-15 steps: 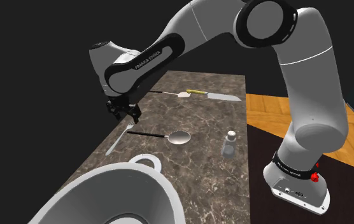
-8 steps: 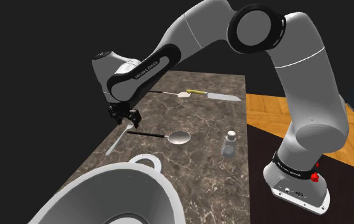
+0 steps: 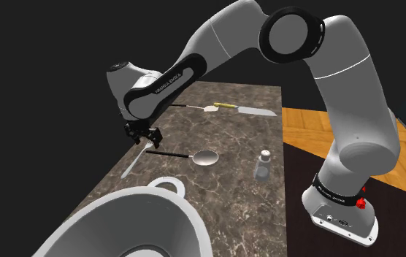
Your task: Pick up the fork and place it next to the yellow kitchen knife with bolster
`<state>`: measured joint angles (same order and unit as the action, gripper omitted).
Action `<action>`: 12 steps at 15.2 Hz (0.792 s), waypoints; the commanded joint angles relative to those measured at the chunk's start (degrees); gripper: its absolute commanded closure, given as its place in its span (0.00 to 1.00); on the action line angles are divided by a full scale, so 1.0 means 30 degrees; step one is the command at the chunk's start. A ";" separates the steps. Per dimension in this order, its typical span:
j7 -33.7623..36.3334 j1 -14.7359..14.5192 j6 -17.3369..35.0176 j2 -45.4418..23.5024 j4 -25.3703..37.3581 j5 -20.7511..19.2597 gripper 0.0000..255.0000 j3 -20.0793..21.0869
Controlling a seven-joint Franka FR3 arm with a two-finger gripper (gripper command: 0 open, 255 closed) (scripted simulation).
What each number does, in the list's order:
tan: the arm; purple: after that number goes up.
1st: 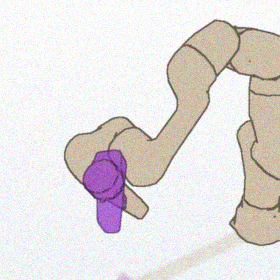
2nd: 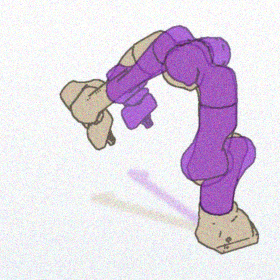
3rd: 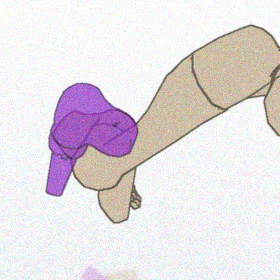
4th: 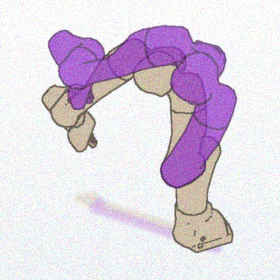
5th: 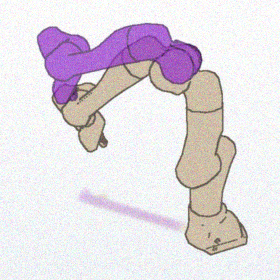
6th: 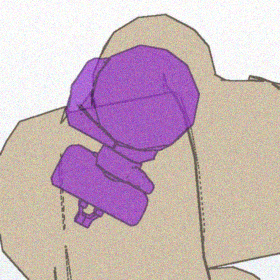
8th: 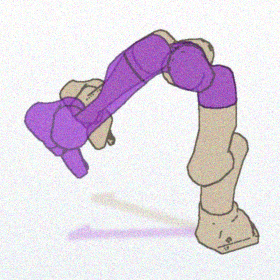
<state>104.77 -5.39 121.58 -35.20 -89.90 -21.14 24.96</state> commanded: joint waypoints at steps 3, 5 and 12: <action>-0.0002 0.0002 0.0001 0.0001 -0.0001 0.0000 1.00 0.0000; -0.0017 0.0001 -0.0067 0.0024 0.0045 0.0019 1.00 0.0011; -0.0095 0.0047 -0.0367 0.0242 0.0142 0.0127 1.00 0.0094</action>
<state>104.57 -5.29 120.73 -34.62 -89.57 -20.88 25.17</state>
